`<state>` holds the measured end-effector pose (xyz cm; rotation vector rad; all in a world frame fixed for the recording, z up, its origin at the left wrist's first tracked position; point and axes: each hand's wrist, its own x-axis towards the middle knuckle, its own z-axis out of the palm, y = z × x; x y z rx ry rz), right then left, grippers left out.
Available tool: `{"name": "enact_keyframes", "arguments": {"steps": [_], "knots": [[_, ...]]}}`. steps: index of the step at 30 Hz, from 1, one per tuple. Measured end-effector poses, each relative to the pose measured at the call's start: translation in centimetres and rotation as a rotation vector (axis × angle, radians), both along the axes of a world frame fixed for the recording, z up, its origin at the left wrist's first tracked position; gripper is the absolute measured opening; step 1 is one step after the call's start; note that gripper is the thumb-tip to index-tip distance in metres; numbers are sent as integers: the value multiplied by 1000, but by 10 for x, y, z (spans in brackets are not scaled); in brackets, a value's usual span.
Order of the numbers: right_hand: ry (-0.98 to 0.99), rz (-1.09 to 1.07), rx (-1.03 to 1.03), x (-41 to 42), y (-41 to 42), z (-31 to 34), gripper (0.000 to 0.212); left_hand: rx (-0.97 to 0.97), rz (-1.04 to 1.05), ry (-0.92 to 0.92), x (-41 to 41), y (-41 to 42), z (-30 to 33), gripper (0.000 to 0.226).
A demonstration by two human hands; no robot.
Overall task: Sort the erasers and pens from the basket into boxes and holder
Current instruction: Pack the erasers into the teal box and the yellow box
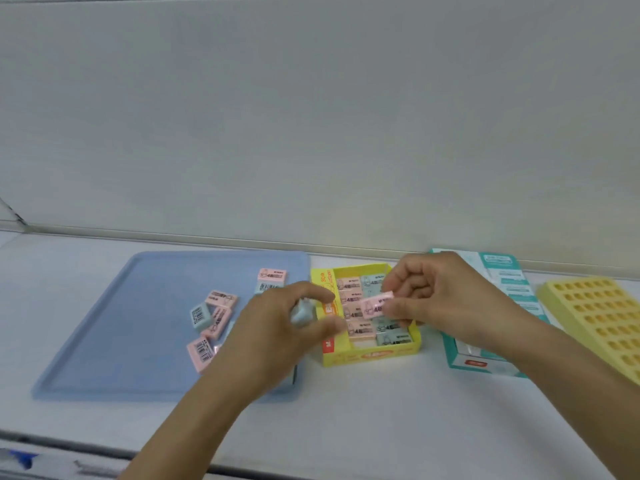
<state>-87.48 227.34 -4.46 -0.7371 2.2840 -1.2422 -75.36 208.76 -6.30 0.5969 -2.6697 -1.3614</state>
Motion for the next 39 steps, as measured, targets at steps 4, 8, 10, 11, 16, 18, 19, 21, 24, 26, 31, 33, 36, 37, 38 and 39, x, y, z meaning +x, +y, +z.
{"name": "enact_keyframes", "arguments": {"steps": [4, 8, 10, 11, 16, 18, 19, 21, 24, 26, 31, 33, 36, 37, 38, 39], "knots": [[-10, 93, 157, 6, -14, -10, 17, -377, -163, -228, 4, -2, 0, 65], [48, 162, 278, 3, -18, -10, 8, -467, -206, -186, 0, -4, -1, 66], [75, 204, 349, 1, -18, -8, 6, -479, -222, -181, 0, -4, -2, 66], [88, 217, 369, 1, -19, -8, 5, -479, -224, -180, 1, -4, -2, 66], [171, 232, 409, 0, -21, -10, 2, -497, -224, -184, 0, -6, -6, 67], [217, 235, 429, 0, -21, -11, 2, -507, -238, -195, -1, -5, -7, 67], [231, 239, 438, -1, -21, -11, 5, -508, -240, -197, -1, -5, -7, 67], [233, 264, 454, -2, -19, -10, 12, -510, -244, -196, 0, -3, -7, 66], [284, 348, 483, 0, -19, -7, 12, -516, -252, -199, 0, -3, -8, 66], [397, 390, 534, 4, -26, -7, 13, -515, -254, -198, 0, -4, -9, 66], [362, 449, 596, -6, -36, 4, 14, -538, -264, -208, 0, -8, -8, 63], [275, 383, 521, -16, -29, 11, 11, -569, -298, -221, -2, -14, -5, 61], [65, 361, 376, -20, -23, 11, 8, -561, -345, -243, -7, -26, 0, 56], [29, 374, 349, -17, -24, 9, 8, -564, -361, -247, -9, -30, 2, 54], [10, 382, 327, -14, -25, 5, 8, -565, -376, -250, -11, -32, 3, 52], [-3, 384, 302, -11, -28, 1, 6, -562, -389, -251, -13, -34, 4, 51]]}}
